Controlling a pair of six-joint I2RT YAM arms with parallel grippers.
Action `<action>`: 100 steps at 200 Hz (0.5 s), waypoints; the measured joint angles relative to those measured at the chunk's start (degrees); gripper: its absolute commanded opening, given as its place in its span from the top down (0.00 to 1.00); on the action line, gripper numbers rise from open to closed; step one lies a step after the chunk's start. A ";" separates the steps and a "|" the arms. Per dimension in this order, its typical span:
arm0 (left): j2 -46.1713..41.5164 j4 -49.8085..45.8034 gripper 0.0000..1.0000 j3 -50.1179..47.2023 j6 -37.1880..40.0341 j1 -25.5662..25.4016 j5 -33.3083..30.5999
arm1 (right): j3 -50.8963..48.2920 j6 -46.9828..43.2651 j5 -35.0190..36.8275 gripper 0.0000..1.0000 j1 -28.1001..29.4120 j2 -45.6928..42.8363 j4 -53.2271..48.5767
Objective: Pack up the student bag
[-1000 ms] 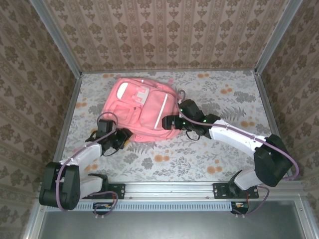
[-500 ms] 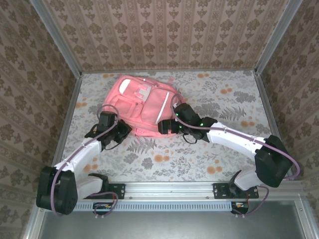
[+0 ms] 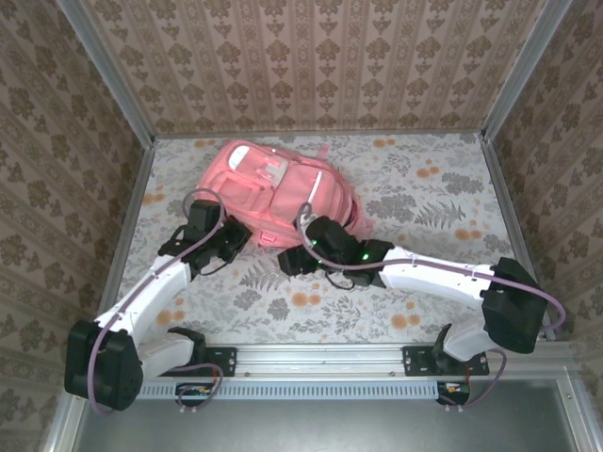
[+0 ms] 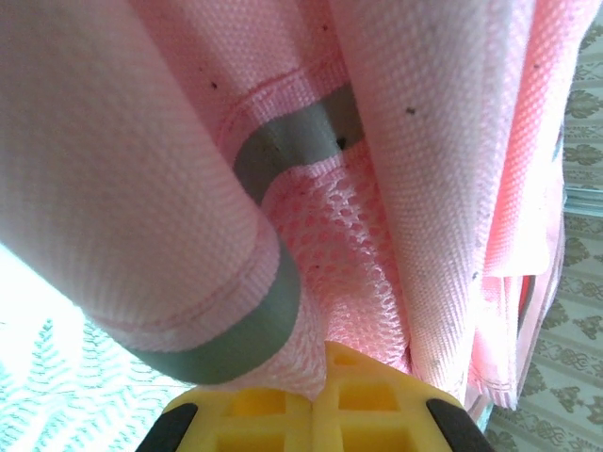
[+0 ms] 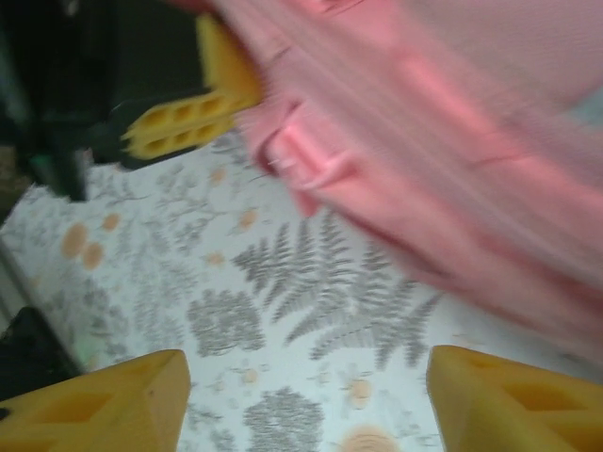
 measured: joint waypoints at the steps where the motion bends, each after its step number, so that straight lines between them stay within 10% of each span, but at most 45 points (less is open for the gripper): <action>1: 0.02 -0.07 1.00 0.09 -0.02 -0.07 0.00 | 0.02 0.09 0.07 0.39 0.13 0.09 0.07; 100: 0.55 -1.84 1.00 0.63 -1.25 -0.61 -0.37 | 7.43 -1.22 12.52 0.54 6.38 19.74 6.84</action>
